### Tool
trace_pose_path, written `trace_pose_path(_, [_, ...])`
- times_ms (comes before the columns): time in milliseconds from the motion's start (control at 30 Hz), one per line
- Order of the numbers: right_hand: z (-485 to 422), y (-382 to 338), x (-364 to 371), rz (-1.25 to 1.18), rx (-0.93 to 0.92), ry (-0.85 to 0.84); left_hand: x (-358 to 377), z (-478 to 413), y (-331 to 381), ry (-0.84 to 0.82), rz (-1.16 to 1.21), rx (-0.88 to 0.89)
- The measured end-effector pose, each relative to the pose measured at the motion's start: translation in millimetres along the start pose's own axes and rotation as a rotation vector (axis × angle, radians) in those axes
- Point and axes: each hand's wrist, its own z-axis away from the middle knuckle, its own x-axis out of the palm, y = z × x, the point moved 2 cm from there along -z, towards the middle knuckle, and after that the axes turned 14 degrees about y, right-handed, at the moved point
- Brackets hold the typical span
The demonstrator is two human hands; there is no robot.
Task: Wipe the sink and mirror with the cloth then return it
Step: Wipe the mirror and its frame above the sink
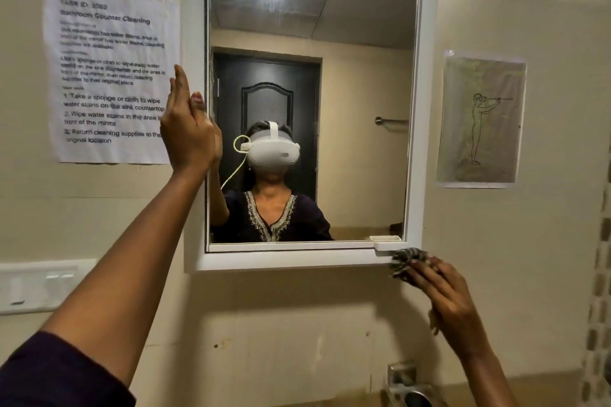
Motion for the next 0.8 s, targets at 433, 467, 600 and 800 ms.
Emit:
trace_pose_path(433, [-81, -26, 31, -0.112, 0.364, 0.169, -3, 2, 2, -0.019, -0.006, -0.033])
trace_pose_path(467, [-62, -30, 31, -0.123, 0.455, 0.175, -4, 2, 2, -0.016, -0.006, -0.034])
trace_pose_path(600, [-10, -62, 27, -0.21, 0.788, 0.086, -3, 4, 6, -0.018, 0.014, -0.066])
trace_pose_path(800, [-18, -123, 10, -0.359, 0.692, -0.303, -11, 1, 3, -0.12, 0.138, -0.085])
